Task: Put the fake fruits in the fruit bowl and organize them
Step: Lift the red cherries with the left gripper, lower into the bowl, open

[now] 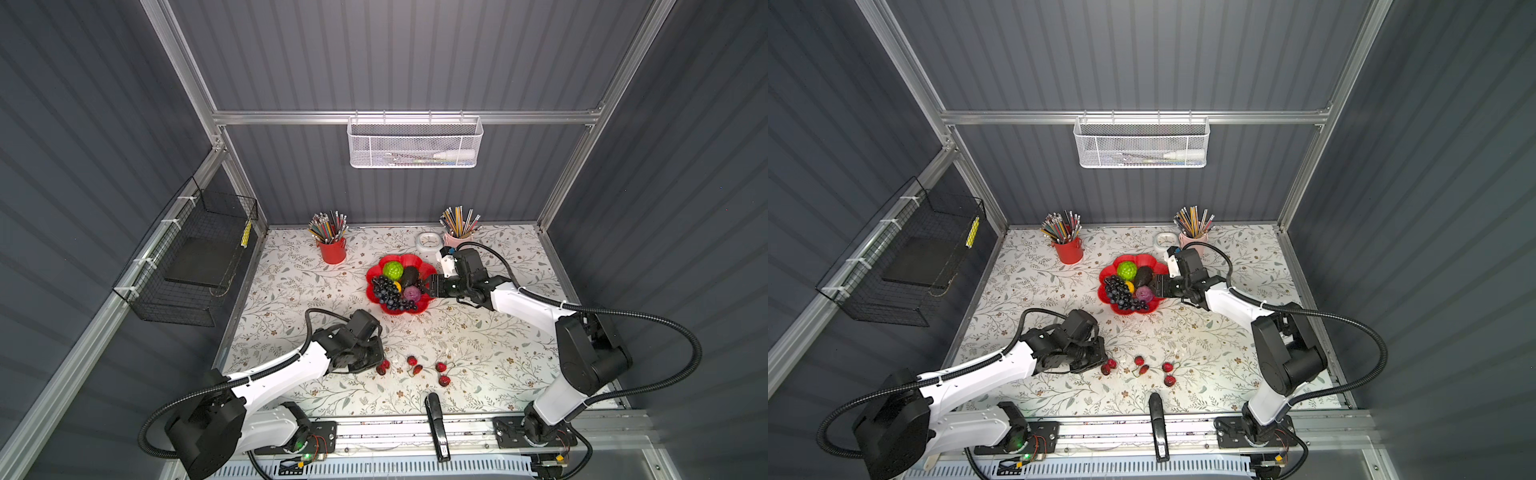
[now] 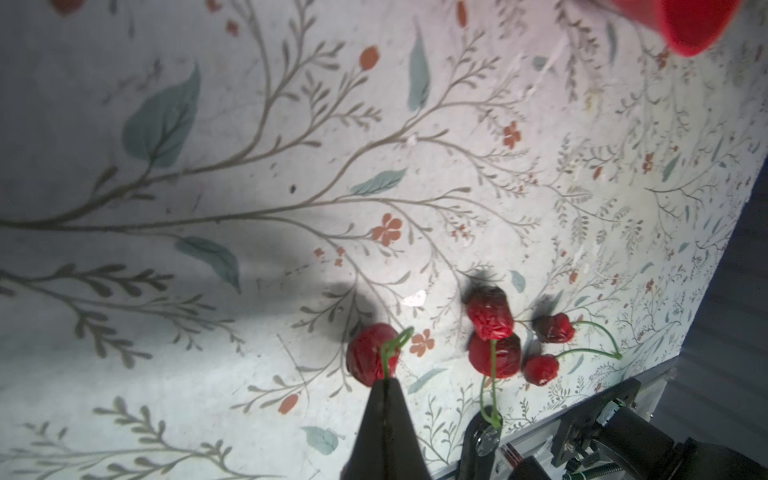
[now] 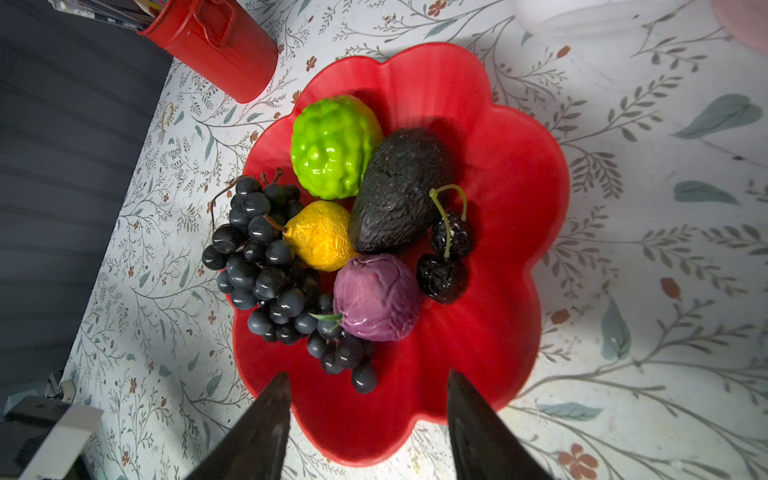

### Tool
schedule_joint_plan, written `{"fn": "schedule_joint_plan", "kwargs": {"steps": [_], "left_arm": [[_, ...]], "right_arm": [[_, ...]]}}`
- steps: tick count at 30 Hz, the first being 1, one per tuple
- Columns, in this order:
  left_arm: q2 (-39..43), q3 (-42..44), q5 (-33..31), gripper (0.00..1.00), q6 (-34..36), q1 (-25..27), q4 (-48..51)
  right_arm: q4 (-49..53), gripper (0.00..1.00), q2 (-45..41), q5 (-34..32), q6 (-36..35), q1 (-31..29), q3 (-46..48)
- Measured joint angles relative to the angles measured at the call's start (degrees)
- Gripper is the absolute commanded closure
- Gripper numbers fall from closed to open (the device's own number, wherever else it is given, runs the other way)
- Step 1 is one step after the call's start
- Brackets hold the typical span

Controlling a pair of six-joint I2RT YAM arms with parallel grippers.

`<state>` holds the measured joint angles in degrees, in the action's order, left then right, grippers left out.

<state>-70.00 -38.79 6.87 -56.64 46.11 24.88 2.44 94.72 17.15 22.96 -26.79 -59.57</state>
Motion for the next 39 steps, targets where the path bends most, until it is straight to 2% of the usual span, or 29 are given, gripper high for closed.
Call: {"fn": "schedule_joint_plan", "kwargs": {"steps": [4,8,14,23,32,39], "left_arm": [[-1.4,-8.9,-1.2,1.00,4.3,0.0,3.7],[-6.3,-19.5,-1.8,1.00,9.7,-0.2,5.2],[-17.0,-32.4,-1.7,1.00,17.6,-3.0,4.4],[-36.7,-48.6,-0.3,1.00,23.9,-9.3,-2.1],[-48.0,-57.0,1.6,1.00,25.6,-9.6,-6.0],[-52.0,-58.2,3.5,1.00,25.2,-9.7,-7.4]], "right_arm": [[-1.1,0.40,-2.8,-0.6,0.0,0.0,2.4],[-1.7,0.40,-7.1,-2.3,-0.1,0.1,5.0],[-1.6,0.38,-14.2,-5.1,-0.7,1.3,7.8],[0.5,0.37,-16.7,-6.3,-2.0,2.3,9.1],[0.7,0.37,-16.5,-5.2,-1.9,2.5,10.4],[1.1,0.36,-16.6,-5.1,-2.2,2.8,11.7]]}}
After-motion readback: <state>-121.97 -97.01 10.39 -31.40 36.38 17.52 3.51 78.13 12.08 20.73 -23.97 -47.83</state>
